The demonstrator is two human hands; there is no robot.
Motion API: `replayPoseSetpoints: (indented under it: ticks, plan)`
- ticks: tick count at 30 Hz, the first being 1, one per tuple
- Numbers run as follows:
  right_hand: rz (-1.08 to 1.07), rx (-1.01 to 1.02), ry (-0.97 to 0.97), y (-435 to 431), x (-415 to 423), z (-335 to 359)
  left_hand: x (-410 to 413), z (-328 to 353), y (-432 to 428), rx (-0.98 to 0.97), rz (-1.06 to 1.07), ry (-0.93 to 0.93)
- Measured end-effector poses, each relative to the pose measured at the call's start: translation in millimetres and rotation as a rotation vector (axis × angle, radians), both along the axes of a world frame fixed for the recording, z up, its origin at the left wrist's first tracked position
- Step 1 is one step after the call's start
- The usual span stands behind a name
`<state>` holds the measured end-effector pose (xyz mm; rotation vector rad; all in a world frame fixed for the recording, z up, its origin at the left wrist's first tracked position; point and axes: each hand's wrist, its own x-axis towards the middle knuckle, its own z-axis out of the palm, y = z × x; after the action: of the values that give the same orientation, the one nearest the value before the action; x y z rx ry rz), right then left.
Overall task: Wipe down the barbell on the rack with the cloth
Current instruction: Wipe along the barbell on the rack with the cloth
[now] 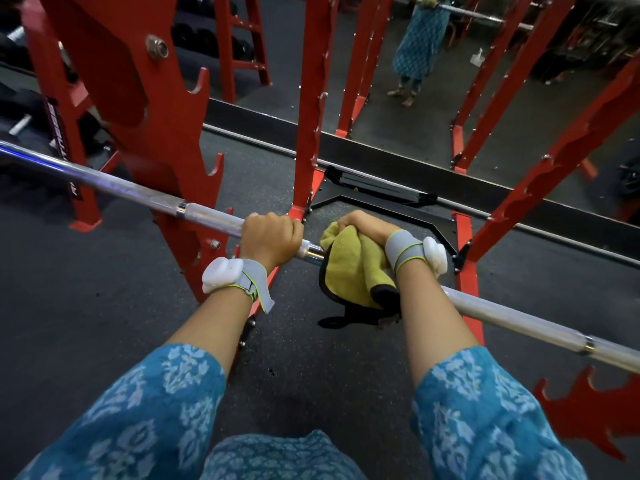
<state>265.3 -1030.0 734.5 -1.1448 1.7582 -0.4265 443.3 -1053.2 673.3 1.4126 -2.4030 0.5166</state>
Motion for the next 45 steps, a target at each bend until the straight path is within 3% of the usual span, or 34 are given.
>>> replayPoseSetpoints:
  ticks: [13, 24, 38, 45]
  plan:
    - [-0.029, 0.027, -0.308, -5.3, 20.6, -5.5, 0.1, -6.0, -4.1, 0.105, 0.030, -0.001]
    - [-0.093, 0.012, -0.209, 8.8, -14.2, -13.5, 3.2, 4.2, 2.5, 0.078, -0.003, -0.014]
    - [-0.136, 0.009, -0.012, 40.8, -55.0, -6.0, -0.4, 0.6, -1.0, 0.208, 0.041, 0.021]
    - [-0.165, -0.115, 0.222, 52.0, -66.1, -10.6, -2.4, 2.6, 2.5, 0.222, 0.056, 0.035]
